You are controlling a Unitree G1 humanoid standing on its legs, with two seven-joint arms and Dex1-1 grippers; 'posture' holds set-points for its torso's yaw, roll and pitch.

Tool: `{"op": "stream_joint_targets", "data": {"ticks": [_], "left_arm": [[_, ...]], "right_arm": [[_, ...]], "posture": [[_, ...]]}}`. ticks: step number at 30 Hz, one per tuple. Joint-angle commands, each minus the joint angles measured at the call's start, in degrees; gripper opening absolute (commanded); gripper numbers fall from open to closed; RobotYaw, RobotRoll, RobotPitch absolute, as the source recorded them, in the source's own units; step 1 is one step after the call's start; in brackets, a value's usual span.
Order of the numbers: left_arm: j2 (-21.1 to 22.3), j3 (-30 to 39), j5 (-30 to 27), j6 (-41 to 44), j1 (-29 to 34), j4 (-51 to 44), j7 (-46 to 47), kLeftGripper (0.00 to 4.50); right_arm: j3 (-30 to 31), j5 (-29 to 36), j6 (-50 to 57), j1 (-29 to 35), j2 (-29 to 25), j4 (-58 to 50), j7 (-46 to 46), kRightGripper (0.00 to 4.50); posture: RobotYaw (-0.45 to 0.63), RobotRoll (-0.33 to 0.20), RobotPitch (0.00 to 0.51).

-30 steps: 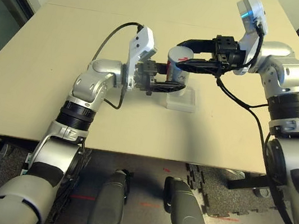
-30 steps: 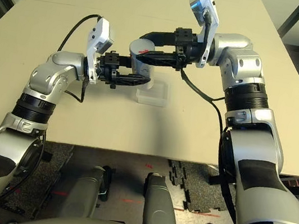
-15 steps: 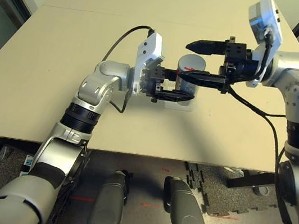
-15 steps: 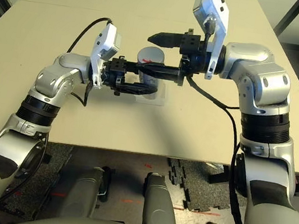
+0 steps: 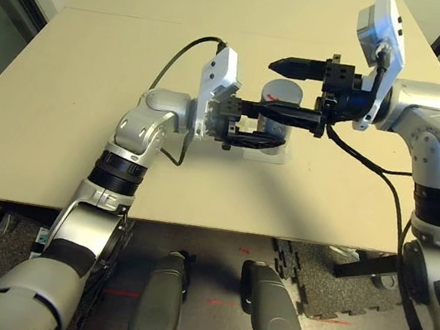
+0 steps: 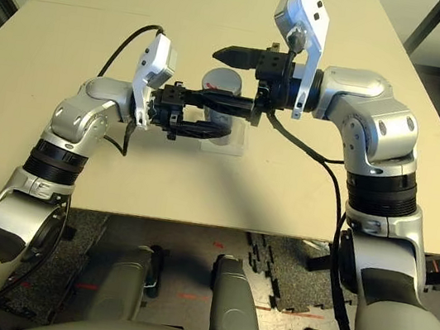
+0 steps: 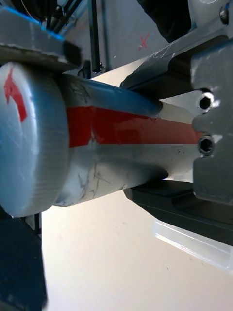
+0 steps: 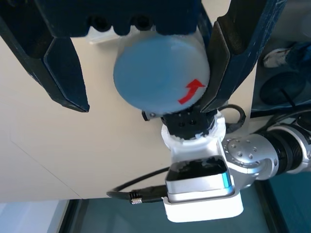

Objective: Pour the medicine from the bottle into the box.

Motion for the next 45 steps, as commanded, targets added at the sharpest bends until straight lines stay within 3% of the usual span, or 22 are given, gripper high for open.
{"op": "stream_joint_targets", "data": {"ticks": [1, 11, 20, 36, 45], "left_arm": [[0.9, -0.2, -0.9, -0.7, 0.4, -0.8, -1.2, 2.53], [1.4, -0.2, -0.9, -1.3, 0.5, 0.0, -1.2, 2.53], [1.4, -0.1, -0.1, -3.1, -1.0, 3.5, -1.8, 2.53], [-0.2, -0.9, -0.1, -4.2, -1.8, 4.8, -1.5, 2.53], [-0.4, -1.1, -0.3, -4.2, -0.7, 3.9, -1.2, 2.53]], "right_arm": [[-5.3, -0.5, 0.8, 2.2, -4.0, 3.0, -2.8, 4.5], [-8.2, 7.1, 9.1, 8.5, -8.1, -6.9, -4.5, 4.5], [-6.8, 10.2, 12.6, 7.9, -7.2, -11.8, -6.5, 4.5], [0.4, 4.7, 7.3, 1.2, -1.0, -6.7, -8.4, 4.5], [-0.1, 3.1, 5.8, 0.0, -0.3, -4.4, -9.2, 4.5]], "posture": [[-0.14, 0.0, 0.16], [-0.15, 0.0, 0.167], [-0.16, 0.0, 0.167], [-0.16, 0.0, 0.166], [-0.16, 0.0, 0.161]]}}
